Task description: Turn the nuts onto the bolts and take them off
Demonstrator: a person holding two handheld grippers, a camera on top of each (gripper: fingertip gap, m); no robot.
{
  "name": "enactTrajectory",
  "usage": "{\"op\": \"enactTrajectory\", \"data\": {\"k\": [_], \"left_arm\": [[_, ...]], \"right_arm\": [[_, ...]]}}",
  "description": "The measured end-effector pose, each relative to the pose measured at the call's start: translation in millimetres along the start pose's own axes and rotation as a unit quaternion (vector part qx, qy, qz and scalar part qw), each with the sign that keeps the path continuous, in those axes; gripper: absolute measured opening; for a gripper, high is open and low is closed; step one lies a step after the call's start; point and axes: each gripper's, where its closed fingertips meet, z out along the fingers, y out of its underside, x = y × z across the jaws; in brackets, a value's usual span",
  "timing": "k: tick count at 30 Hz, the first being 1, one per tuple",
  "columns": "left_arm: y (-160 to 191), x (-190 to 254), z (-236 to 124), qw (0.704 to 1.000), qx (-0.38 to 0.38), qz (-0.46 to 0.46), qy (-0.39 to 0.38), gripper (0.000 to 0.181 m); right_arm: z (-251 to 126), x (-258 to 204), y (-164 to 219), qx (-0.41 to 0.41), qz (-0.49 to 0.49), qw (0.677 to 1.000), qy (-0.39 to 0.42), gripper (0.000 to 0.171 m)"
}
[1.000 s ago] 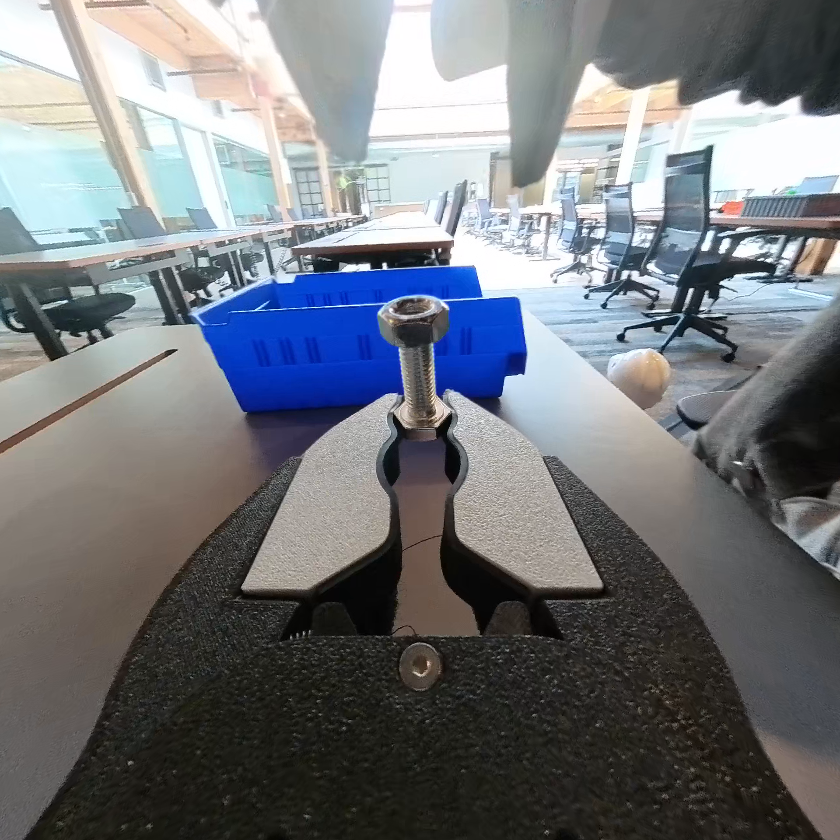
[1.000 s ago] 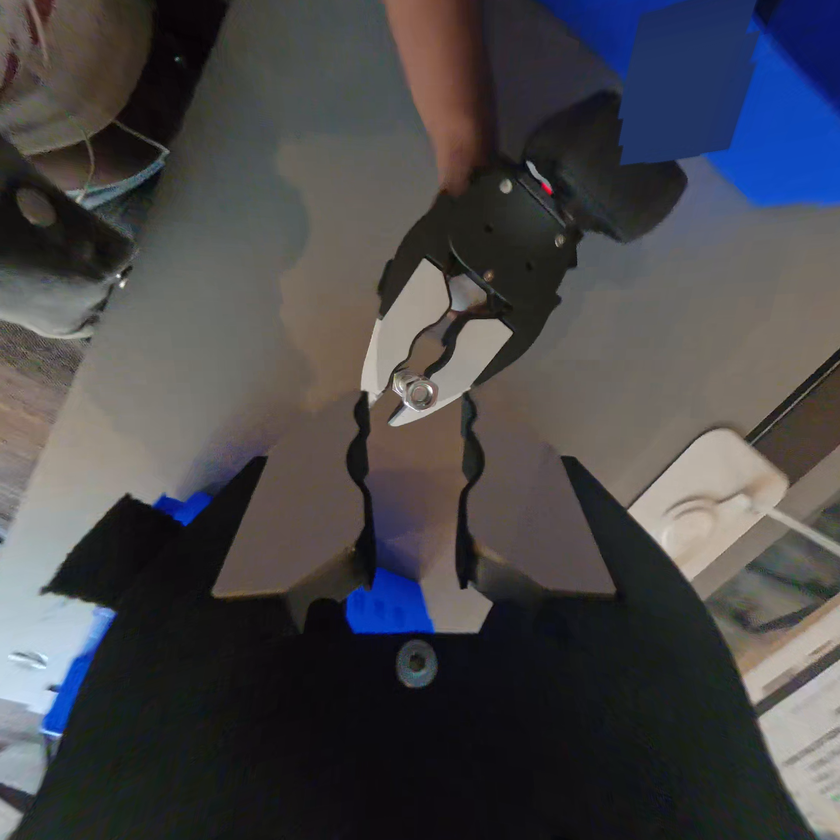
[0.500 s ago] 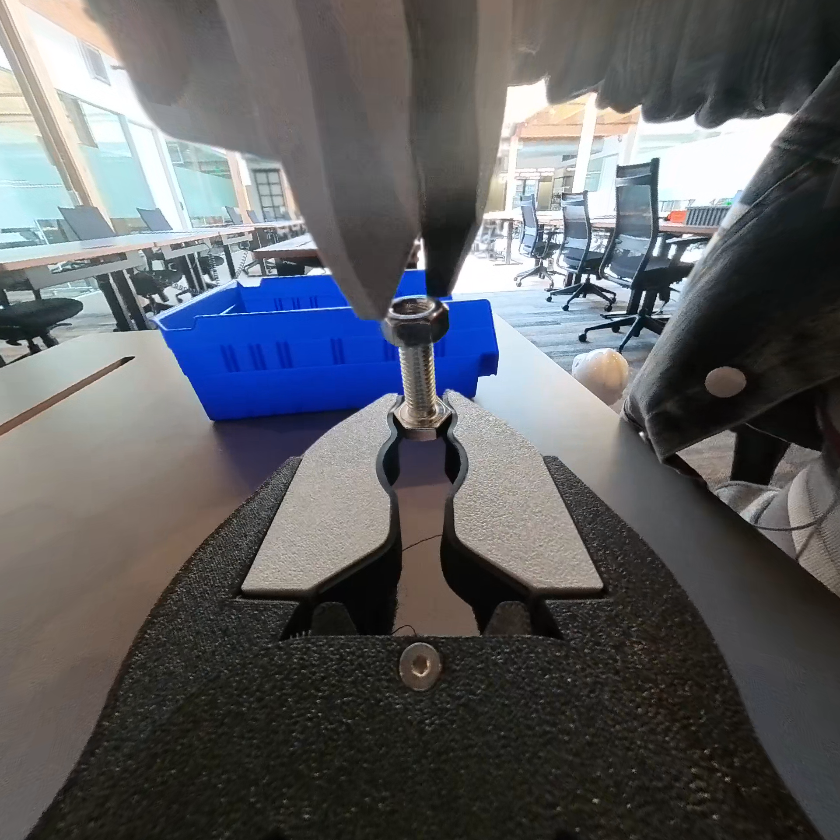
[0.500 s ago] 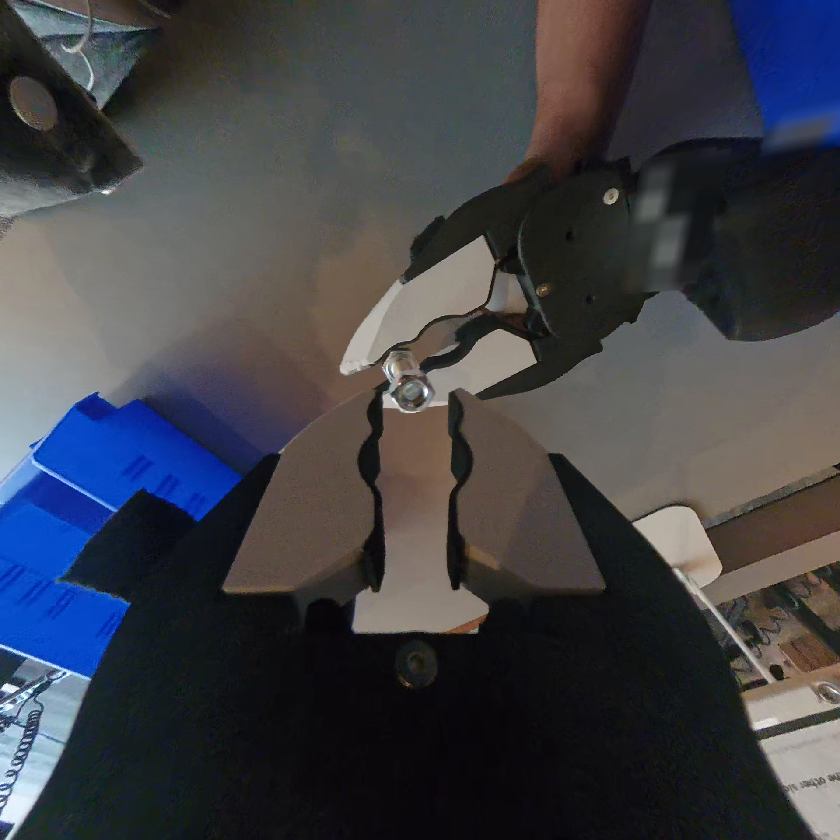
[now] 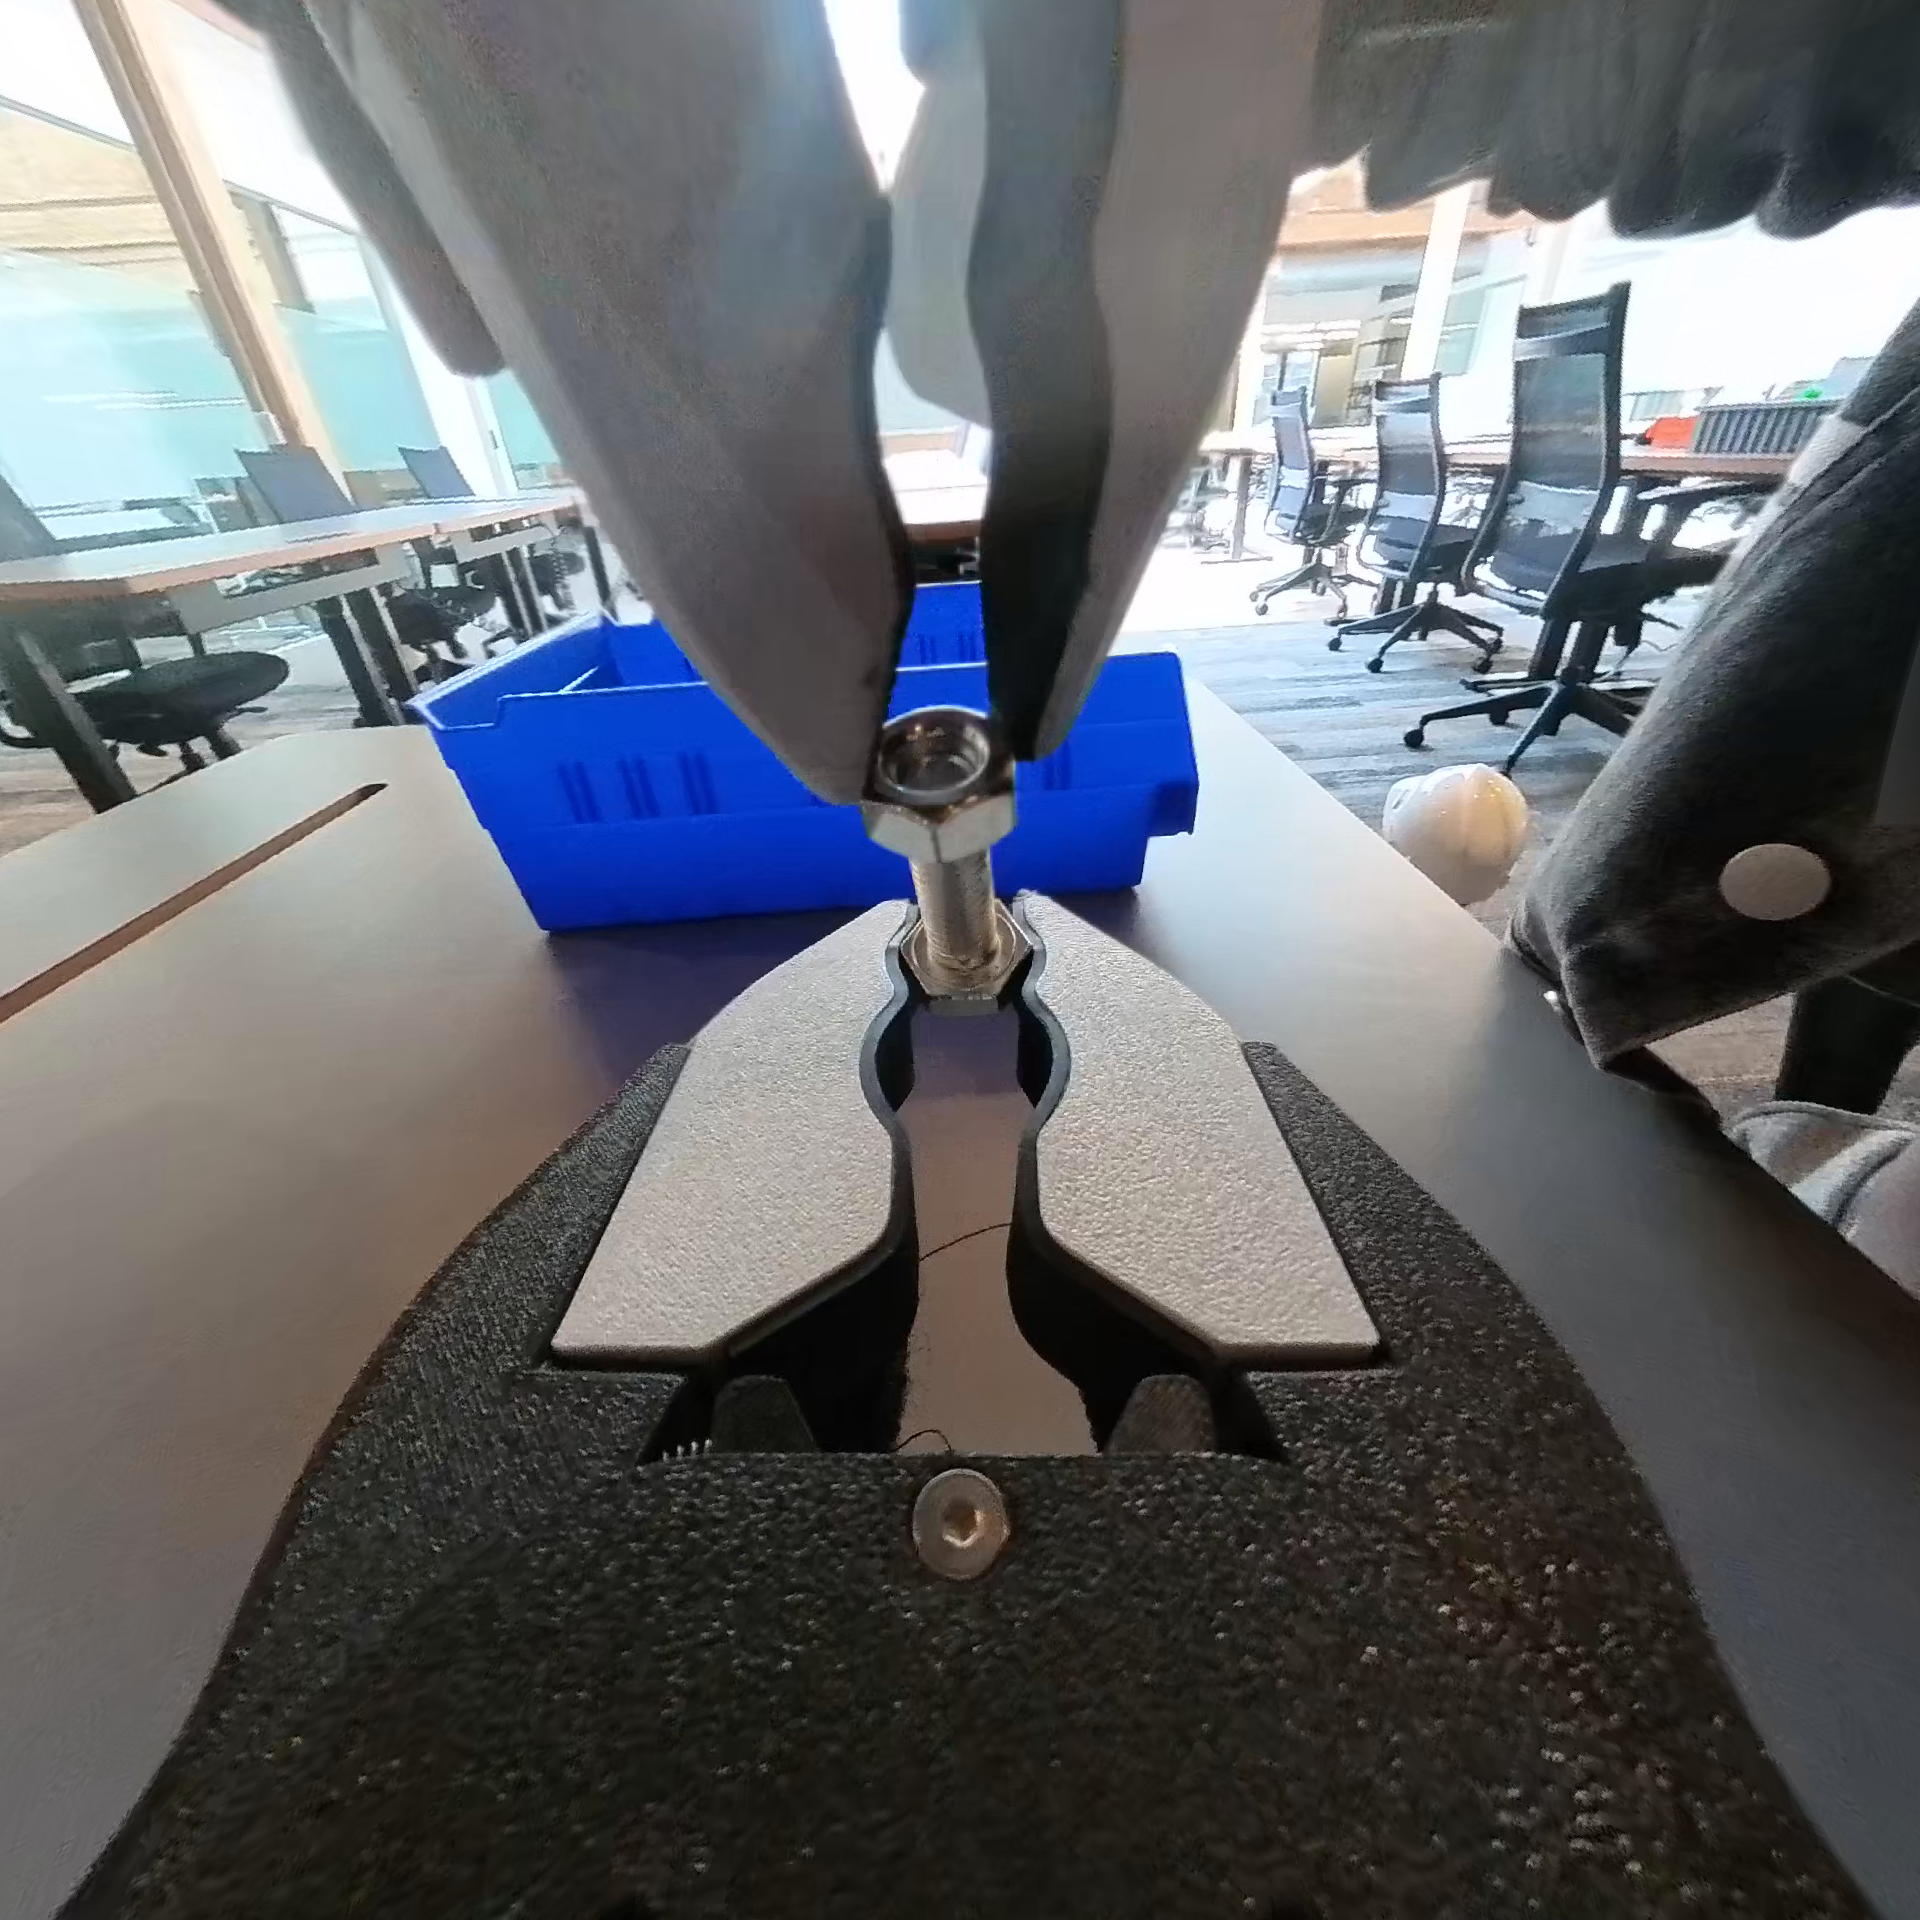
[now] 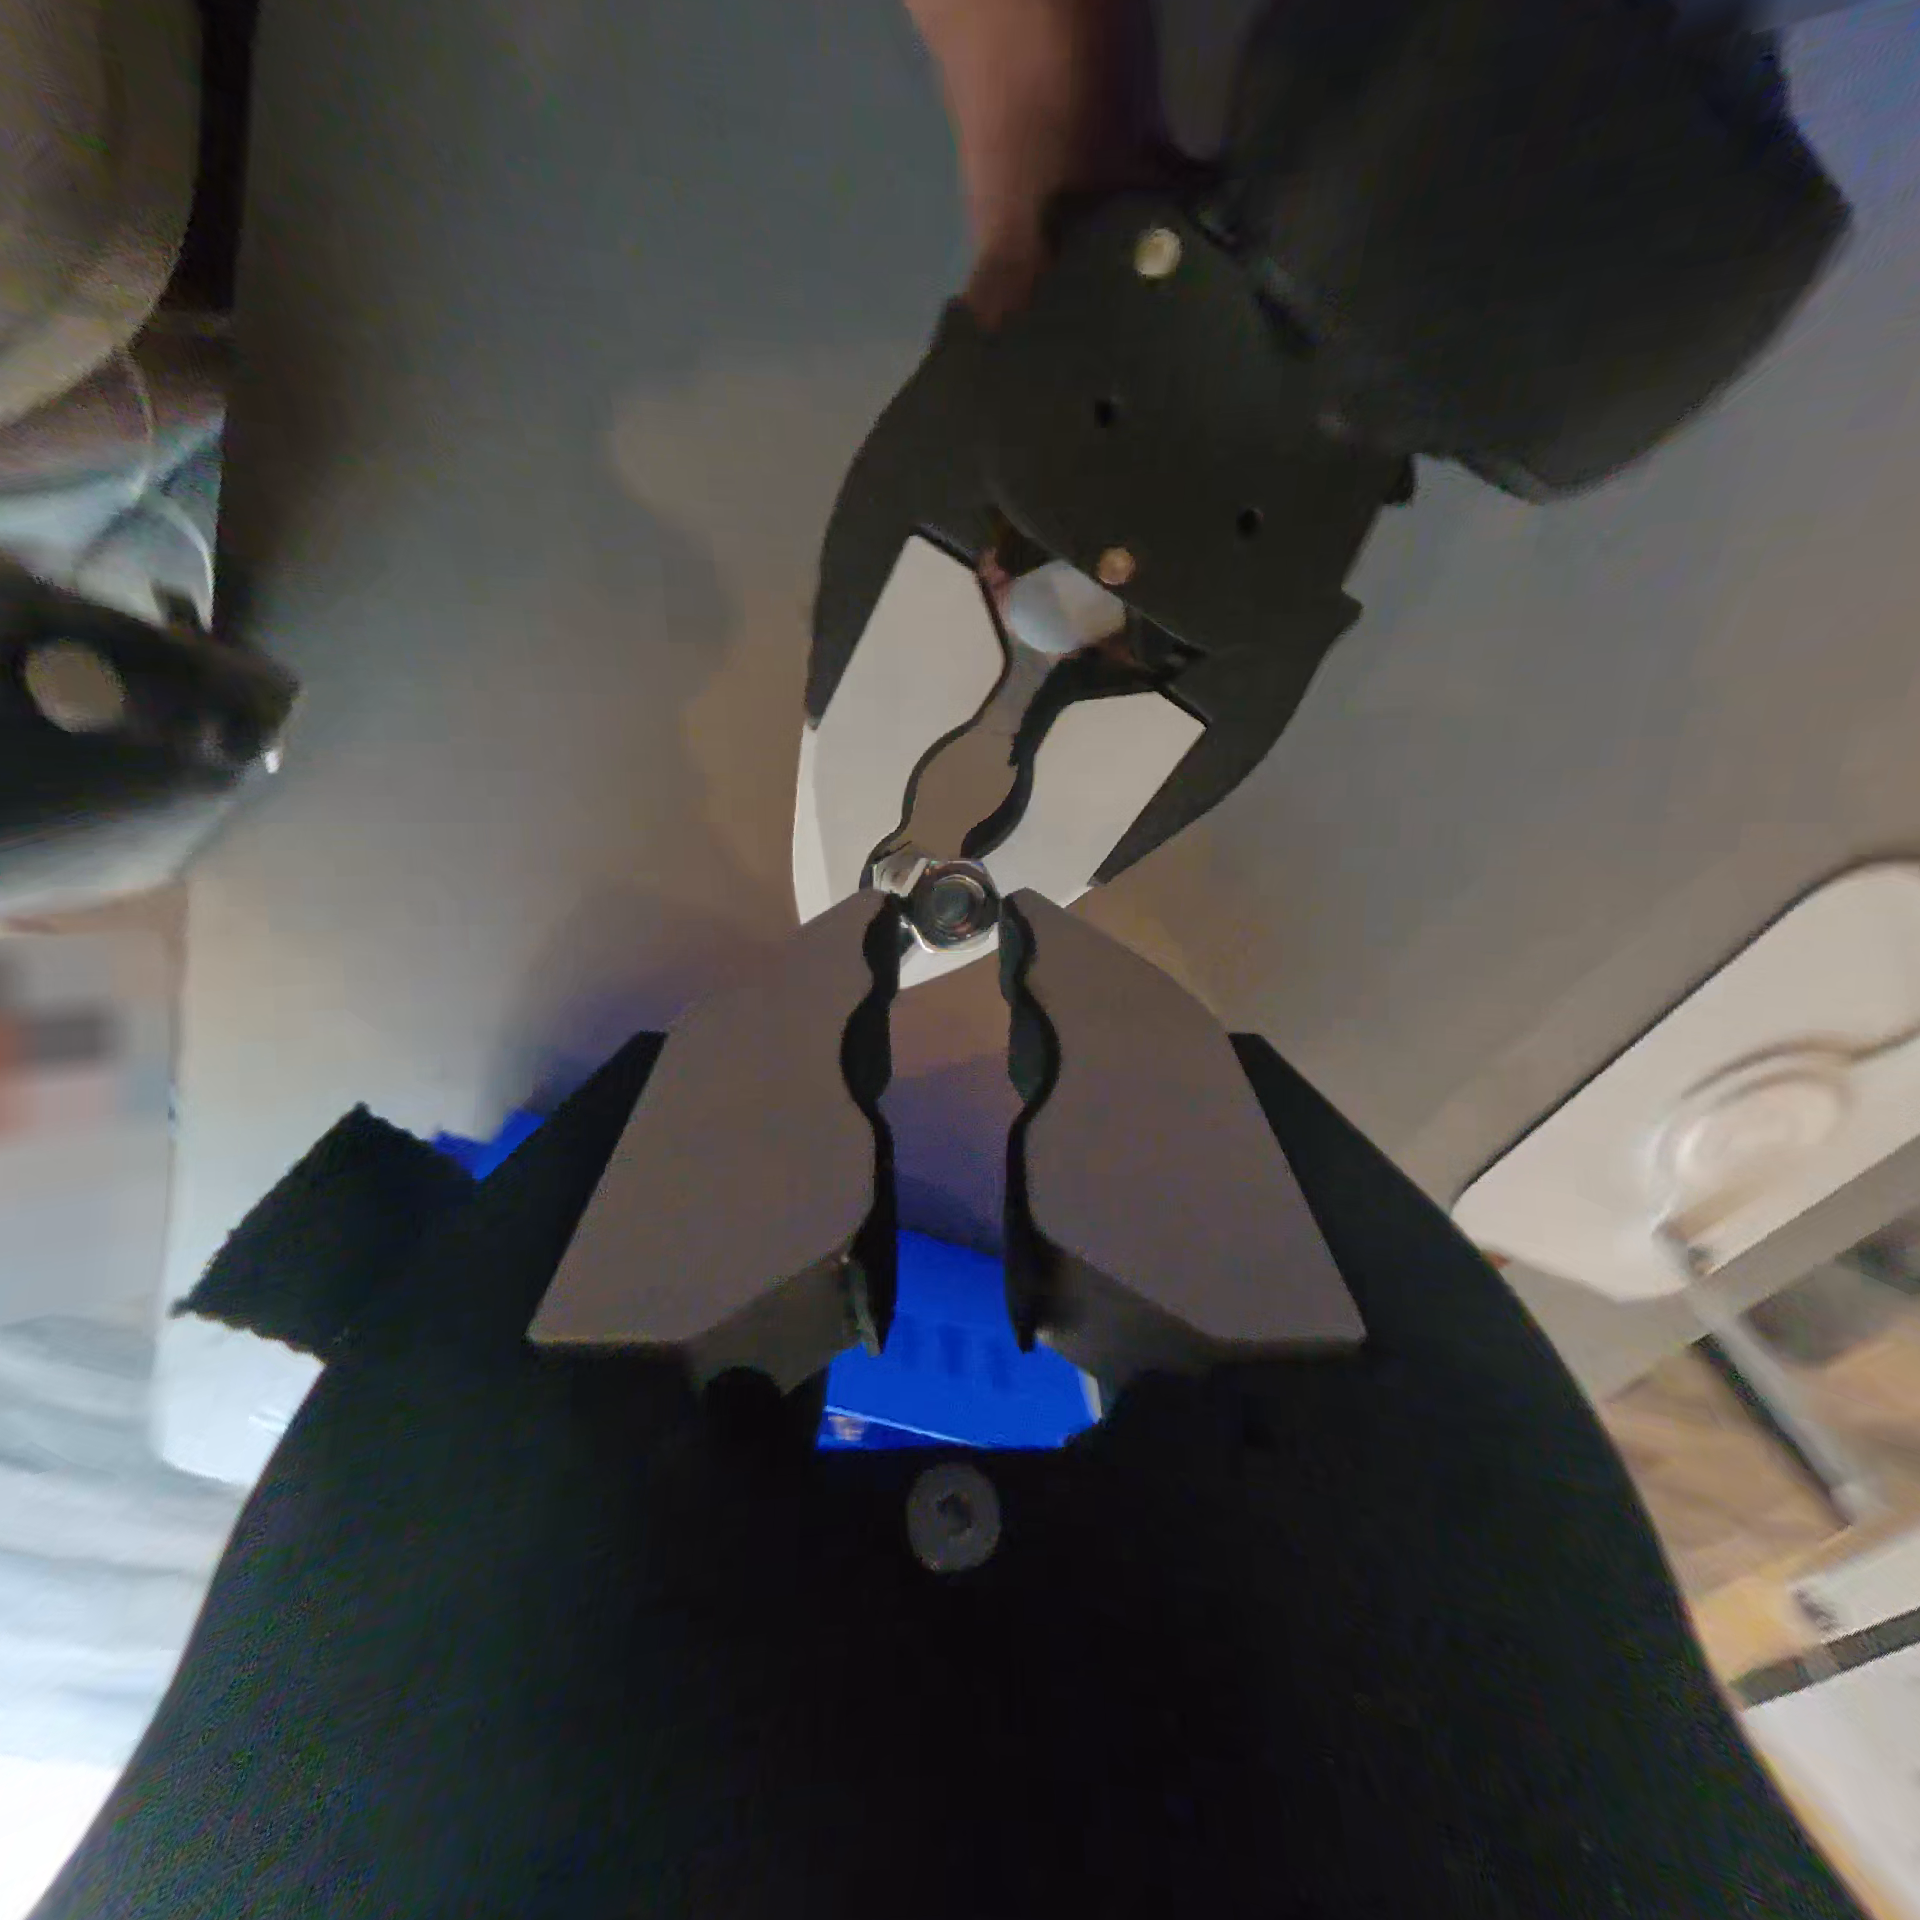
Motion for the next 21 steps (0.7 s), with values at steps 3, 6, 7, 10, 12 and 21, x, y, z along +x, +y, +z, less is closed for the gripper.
{"op": "enactTrajectory", "data": {"k": [3, 6, 7, 10, 12, 21], "left_arm": [[0.3, -2.8, -0.5, 1.0, 0.0, -0.002, -0.009, 0.015], [0.4, -3.6, -0.1, 1.0, -0.001, -0.003, -0.012, 0.015], [0.8, -2.8, 0.3, 1.0, -0.002, 0.0, -0.011, 0.015], [1.3, -2.3, 0.2, 1.0, -0.001, 0.003, -0.011, 0.015], [1.4, -1.3, 0.5, 1.0, -0.002, 0.003, -0.006, 0.015], [0.2, -0.3, -0.3, 1.0, 0.003, 0.0, 0.0, 0.015]], "right_arm": [[2.7, 4.5, -0.7, 0.005, 0.139, 0.99, 0.022, 0.017], [6.3, 6.5, -1.6, 0.02, 0.247, 0.968, 0.028, 0.018], [7.4, 6.3, -2.1, 0.023, 0.256, 0.966, 0.029, 0.018], [10.6, 4.0, -1.1, 0.016, 0.253, 0.967, 0.026, 0.039], [9.3, 5.3, -0.8, 0.013, 0.222, 0.975, 0.024, 0.05], [-18.9, 16.3, -12.1, 0.159, 0.186, 0.969, 0.036, 0.06]]}}
